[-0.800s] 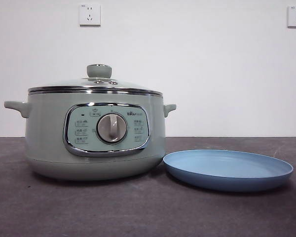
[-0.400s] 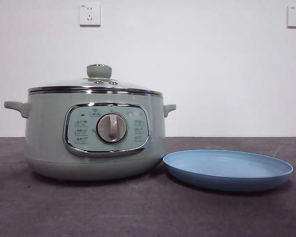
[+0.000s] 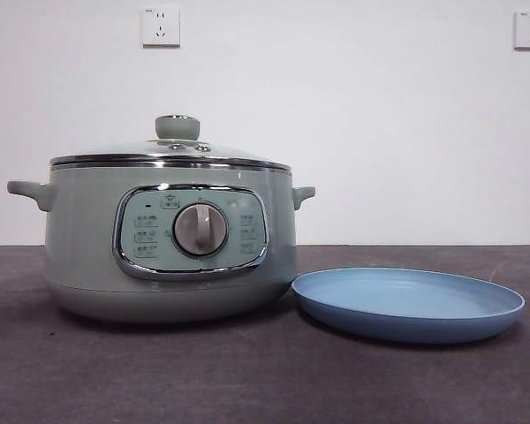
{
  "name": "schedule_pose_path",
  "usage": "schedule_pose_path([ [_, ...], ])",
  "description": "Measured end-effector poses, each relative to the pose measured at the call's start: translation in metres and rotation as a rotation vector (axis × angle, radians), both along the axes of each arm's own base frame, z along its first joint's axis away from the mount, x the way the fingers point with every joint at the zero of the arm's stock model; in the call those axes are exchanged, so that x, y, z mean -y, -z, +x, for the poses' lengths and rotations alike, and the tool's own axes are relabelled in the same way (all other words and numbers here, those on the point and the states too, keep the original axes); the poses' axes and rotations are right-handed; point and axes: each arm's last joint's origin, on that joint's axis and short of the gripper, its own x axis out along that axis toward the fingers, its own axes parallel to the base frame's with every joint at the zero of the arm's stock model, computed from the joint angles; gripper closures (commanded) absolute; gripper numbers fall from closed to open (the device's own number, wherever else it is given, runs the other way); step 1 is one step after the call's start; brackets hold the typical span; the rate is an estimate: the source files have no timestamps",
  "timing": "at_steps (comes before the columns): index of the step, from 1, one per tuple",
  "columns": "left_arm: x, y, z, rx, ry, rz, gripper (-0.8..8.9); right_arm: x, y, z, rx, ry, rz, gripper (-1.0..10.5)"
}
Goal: Take the potato out from the steamer,put the potato on the plate,close the lid
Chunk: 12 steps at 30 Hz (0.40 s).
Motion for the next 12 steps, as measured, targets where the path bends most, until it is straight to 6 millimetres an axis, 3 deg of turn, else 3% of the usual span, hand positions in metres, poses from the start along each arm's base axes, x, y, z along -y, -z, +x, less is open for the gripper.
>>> schedule_pose_path([
  [6, 0.004, -0.039, 0.012, 0.006, 0.072, 0.042, 8.19, -0.008, -0.034, 0.026, -0.004, -0.178, -0.05, 9.6],
  [12, 0.01, -0.076, 0.029, -0.067, 0.169, 0.092, 8.19, -0.016, -0.056, 0.051, -0.043, -0.36, -0.096, 9.6],
])
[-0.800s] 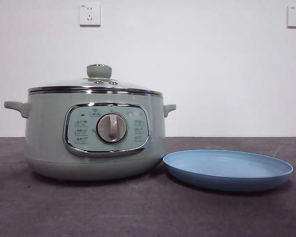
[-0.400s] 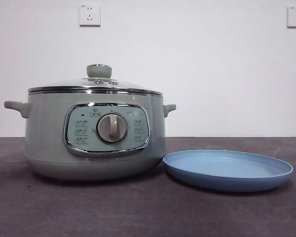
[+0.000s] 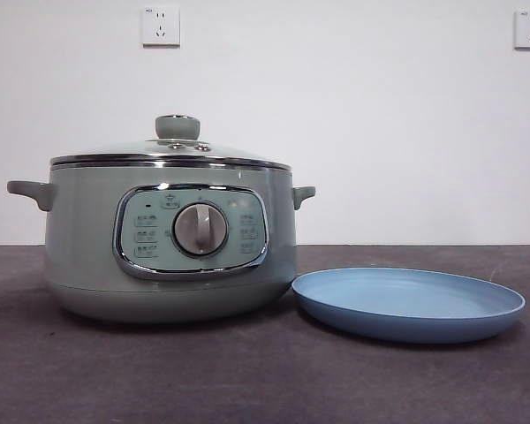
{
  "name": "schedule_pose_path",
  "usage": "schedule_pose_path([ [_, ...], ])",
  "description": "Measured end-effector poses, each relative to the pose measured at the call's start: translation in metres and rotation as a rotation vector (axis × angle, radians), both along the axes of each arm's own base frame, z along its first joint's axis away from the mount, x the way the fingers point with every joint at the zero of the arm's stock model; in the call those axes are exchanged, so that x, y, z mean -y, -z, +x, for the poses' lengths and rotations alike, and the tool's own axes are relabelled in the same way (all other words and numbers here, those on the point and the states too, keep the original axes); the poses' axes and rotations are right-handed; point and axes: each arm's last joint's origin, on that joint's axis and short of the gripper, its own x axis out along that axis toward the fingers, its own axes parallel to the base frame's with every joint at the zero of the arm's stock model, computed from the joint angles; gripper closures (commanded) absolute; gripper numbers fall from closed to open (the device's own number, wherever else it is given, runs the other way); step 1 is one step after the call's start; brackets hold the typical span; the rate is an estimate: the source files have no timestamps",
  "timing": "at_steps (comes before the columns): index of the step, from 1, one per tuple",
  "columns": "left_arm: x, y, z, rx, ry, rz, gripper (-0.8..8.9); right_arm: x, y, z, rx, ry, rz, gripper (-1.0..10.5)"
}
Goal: Take the potato out from the steamer,put the potato on the plate,close the lid
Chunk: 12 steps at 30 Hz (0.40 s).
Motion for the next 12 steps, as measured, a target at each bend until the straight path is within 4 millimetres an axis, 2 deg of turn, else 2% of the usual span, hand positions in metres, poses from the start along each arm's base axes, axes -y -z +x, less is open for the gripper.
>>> schedule_pose_path([
  [5, 0.005, -0.024, 0.019, -0.08, 0.051, 0.054, 8.19, -0.007, -0.014, 0.016, -0.048, -0.142, -0.031, 9.6],
  [9, 0.009, -0.027, 0.039, -0.137, 0.072, 0.088, 8.12, -0.014, -0.024, 0.023, -0.068, -0.219, -0.074, 9.4],
  [10, 0.01, -0.026, 0.042, -0.147, 0.076, 0.091, 8.01, -0.016, -0.026, 0.024, -0.064, -0.23, -0.081, 9.0],
  [11, 0.011, -0.024, 0.046, -0.158, 0.079, 0.094, 7.47, -0.018, -0.029, 0.024, -0.052, -0.239, -0.088, 8.2],
  [12, 0.012, -0.023, 0.049, -0.169, 0.083, 0.096, 6.41, -0.019, -0.031, 0.025, -0.042, -0.245, -0.093, 7.0],
])
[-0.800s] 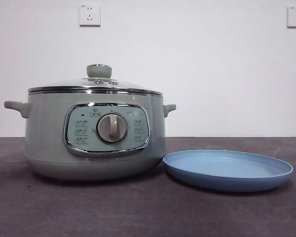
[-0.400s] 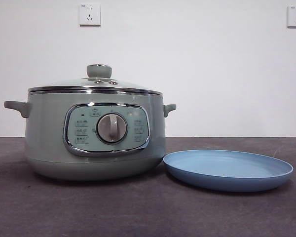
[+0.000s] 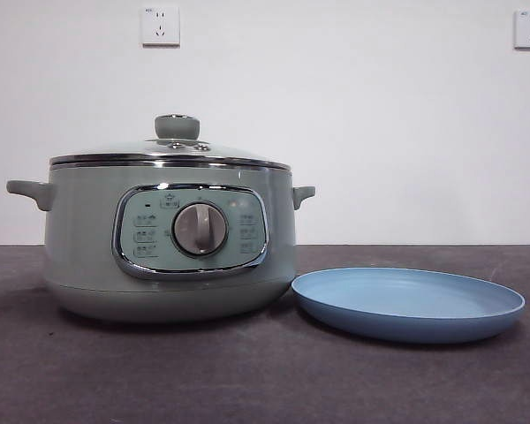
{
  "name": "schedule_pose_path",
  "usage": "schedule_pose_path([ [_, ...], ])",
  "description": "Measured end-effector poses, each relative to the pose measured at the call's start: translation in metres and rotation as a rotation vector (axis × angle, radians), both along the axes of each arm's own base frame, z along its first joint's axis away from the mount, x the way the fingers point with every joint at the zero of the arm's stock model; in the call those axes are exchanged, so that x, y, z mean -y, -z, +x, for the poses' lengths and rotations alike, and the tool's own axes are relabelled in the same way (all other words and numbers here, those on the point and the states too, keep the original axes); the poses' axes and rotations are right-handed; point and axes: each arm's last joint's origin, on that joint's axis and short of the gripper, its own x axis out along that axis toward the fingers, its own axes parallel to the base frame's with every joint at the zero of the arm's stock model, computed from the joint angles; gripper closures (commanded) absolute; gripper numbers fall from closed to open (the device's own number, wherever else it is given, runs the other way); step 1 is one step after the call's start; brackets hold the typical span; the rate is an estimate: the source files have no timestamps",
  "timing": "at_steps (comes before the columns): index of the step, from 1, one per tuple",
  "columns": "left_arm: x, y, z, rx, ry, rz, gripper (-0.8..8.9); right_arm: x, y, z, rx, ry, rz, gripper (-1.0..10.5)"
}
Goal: Take the potato out from the steamer,put the potato on the plate,close the lid
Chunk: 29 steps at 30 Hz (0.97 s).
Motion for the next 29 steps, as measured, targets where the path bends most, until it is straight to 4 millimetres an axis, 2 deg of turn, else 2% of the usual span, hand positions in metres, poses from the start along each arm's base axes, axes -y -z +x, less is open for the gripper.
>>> schedule_pose_path([
  [2, 0.002, 0.002, 0.004, -0.012, 0.008, 0.002, 3.92, -0.001, -0.003, 0.0, 0.016, 0.014, -0.008, 4.5],
  [3, 0.003, 0.002, 0.006, -0.012, 0.01, 0.002, 3.25, -0.002, -0.004, 0.0, 0.022, 0.028, -0.015, 3.8],
  [4, 0.003, 0.003, 0.007, -0.01, 0.012, 0.002, 3.1, -0.002, -0.004, 0.0, 0.026, 0.048, -0.022, 3.5],
  [8, 0.007, 0.001, 0.01, 0.009, 0.027, -0.001, 3.1, -0.005, -0.003, 0.001, 0.03, 0.121, -0.05, 3.5],
  [16, 0.028, 0.01, 0.033, 0.001, 0.084, 0.004, 3.11, -0.01, -0.003, 0.0, 0.034, 0.102, -0.055, 3.5],
  [24, 0.062, 0.036, 0.063, -0.082, 0.073, 0.084, 3.11, -0.011, -0.003, -0.001, 0.033, 0.097, -0.054, 3.5],
  [29, 0.077, 0.053, 0.08, -0.111, 0.045, 0.133, 3.11, -0.012, -0.003, -0.001, 0.032, 0.093, -0.054, 3.5],
])
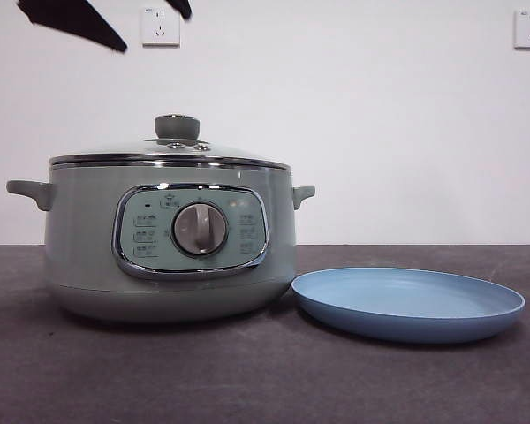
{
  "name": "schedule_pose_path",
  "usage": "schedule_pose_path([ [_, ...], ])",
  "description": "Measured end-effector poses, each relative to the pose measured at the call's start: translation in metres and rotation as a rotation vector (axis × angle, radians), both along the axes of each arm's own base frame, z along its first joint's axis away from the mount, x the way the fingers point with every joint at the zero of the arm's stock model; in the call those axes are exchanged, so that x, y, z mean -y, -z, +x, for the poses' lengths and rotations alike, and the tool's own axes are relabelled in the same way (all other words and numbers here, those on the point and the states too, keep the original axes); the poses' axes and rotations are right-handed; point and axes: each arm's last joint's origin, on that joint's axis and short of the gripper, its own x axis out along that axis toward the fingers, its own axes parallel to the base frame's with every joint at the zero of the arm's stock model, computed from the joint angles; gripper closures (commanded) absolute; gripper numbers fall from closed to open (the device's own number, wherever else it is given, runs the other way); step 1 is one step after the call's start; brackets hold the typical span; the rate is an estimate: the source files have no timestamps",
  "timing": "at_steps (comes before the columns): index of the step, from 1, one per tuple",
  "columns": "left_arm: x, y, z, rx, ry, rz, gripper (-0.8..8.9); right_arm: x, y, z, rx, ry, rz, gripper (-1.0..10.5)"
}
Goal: Take the potato out from the steamer,put the potato on the plate,close the lid
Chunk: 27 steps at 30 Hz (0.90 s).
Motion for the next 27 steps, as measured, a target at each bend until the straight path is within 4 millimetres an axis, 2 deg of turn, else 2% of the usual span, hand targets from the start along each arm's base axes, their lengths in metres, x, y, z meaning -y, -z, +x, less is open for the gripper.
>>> schedule_pose_path([
  [17, 0.024, 0.053, 0.045, -0.085, -0.061, 0.139, 3.22, -0.002, 0.0, -0.001, -0.003, -0.009, 0.0, 3.5],
  [18, 0.024, 0.055, 0.046, -0.092, -0.061, 0.142, 3.55, -0.002, 0.0, -0.001, -0.003, -0.009, 0.0, 3.5],
  [20, 0.025, 0.059, 0.048, -0.102, -0.06, 0.148, 4.85, -0.002, 0.0, -0.001, -0.005, -0.009, -0.001, 3.5],
  [24, 0.026, 0.061, 0.049, -0.104, -0.049, 0.154, 7.91, -0.002, 0.001, -0.001, -0.006, -0.009, -0.001, 3.5],
  [25, 0.027, 0.061, 0.049, -0.101, -0.042, 0.156, 8.33, -0.002, 0.001, -0.001, -0.007, -0.009, -0.001, 3.5],
  [27, 0.029, 0.06, 0.049, -0.097, -0.03, 0.156, 8.22, -0.002, 0.001, -0.001, -0.013, -0.009, -0.003, 3.5],
])
